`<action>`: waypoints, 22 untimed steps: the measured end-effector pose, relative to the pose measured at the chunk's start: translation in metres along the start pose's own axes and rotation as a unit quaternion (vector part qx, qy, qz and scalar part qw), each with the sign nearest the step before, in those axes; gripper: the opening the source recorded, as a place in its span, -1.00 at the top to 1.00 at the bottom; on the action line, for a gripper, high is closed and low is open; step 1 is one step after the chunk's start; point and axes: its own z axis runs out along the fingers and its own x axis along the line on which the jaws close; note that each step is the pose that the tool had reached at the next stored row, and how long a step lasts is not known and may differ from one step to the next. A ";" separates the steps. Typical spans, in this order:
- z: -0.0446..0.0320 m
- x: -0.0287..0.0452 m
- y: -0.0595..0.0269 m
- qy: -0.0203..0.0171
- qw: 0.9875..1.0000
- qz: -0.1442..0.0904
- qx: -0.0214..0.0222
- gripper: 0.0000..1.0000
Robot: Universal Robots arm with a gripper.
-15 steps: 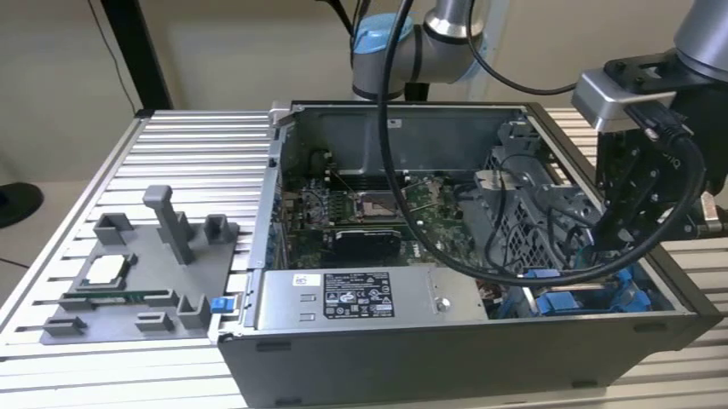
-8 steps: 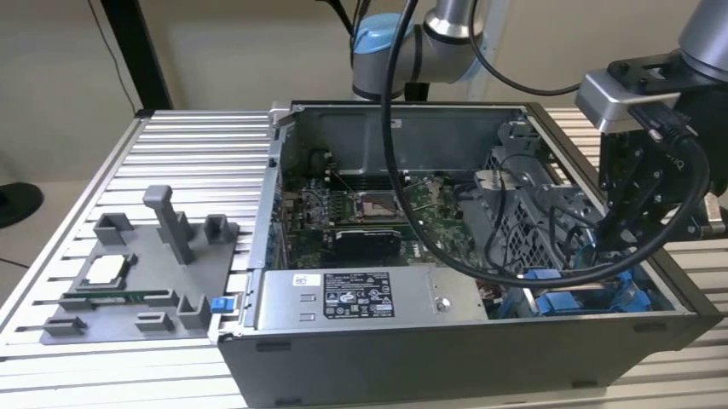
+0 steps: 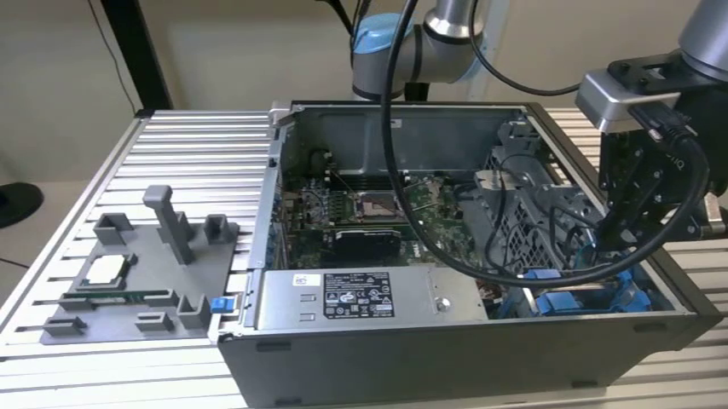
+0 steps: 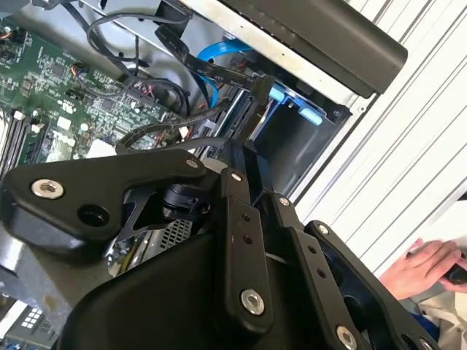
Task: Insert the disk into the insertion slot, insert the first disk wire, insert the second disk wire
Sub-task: 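Insert the first disk wire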
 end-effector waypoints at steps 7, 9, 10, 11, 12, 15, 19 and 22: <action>0.0015 0.0006 -0.0058 -0.002 1.000 0.000 0.000 1.00; 0.0033 0.0014 -0.0082 -0.005 1.000 0.001 -0.001 1.00; 0.0043 0.0019 -0.0092 -0.007 1.000 0.001 -0.001 1.00; 0.0052 0.0023 -0.0102 -0.009 1.000 0.001 -0.001 1.00; 0.0062 0.0028 -0.0111 -0.011 1.000 0.001 -0.001 1.00; 0.0092 0.0042 -0.0132 -0.016 1.000 0.002 -0.002 1.00; 0.0137 0.0063 -0.0141 -0.017 1.000 0.003 -0.005 1.00; 0.0175 0.0066 -0.0138 -0.017 1.000 0.003 -0.006 1.00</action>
